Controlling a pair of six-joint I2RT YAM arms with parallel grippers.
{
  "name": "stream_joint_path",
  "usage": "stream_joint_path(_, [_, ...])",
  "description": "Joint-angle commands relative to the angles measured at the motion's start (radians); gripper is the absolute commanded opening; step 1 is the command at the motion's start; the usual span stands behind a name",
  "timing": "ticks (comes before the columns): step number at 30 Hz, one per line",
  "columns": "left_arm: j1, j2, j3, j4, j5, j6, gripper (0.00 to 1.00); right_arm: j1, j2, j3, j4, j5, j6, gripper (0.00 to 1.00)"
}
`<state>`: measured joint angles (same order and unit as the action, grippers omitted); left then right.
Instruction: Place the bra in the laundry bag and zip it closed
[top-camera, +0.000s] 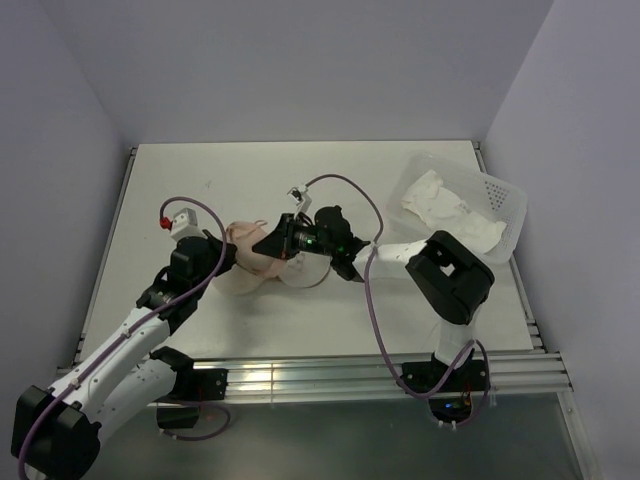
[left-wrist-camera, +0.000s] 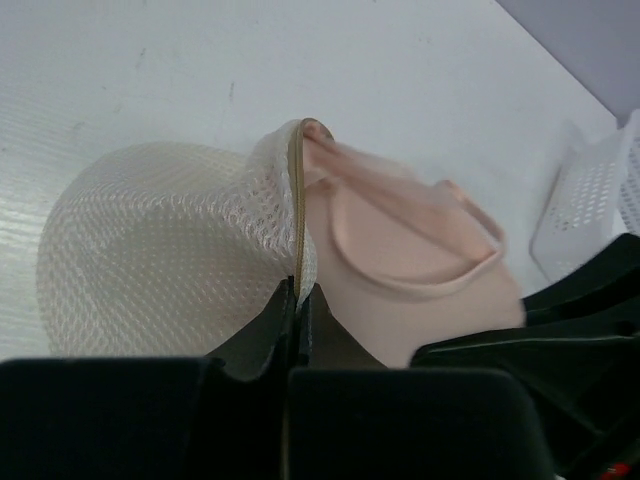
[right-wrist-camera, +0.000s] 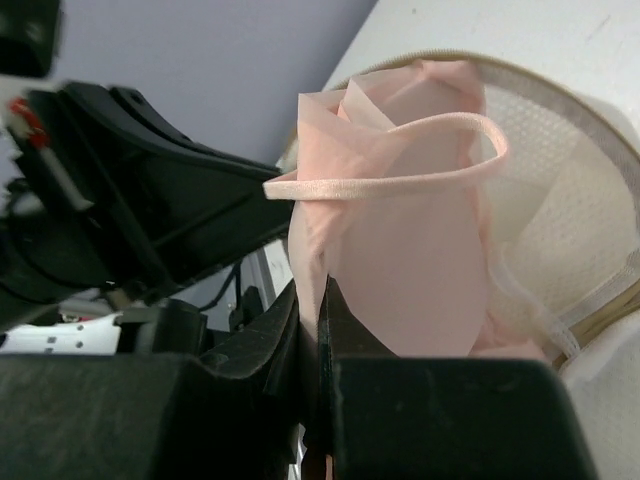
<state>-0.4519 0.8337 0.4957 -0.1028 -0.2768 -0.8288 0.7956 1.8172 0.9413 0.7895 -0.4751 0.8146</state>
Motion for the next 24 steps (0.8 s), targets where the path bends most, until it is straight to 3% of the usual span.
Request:
stream_joint_path(1, [0.004,-0.01,0.003,0.13,0.071,0.019,0.0,0.017,0.019,0.025,0.001,-0.011,-0.046,0.0])
stream_joint_path(9, [0.002,0.018,-0.012,0.285,0.243,0.048,0.0,0.059,0.079,0.07,-0.067,0.009,-0.052,0.0])
stream_joint_path(17, [-0.013,-0.008,-0.078,0.307,0.344,0.025,0.0,0.002,0.07,0.109,-0.085,0.058,-0.042,0.0])
stream_joint_path(24, [-0.024,-0.053,-0.109,0.269,0.366,0.008,0.0,0.03,0.037,0.106,-0.107,0.36,0.083,0.0])
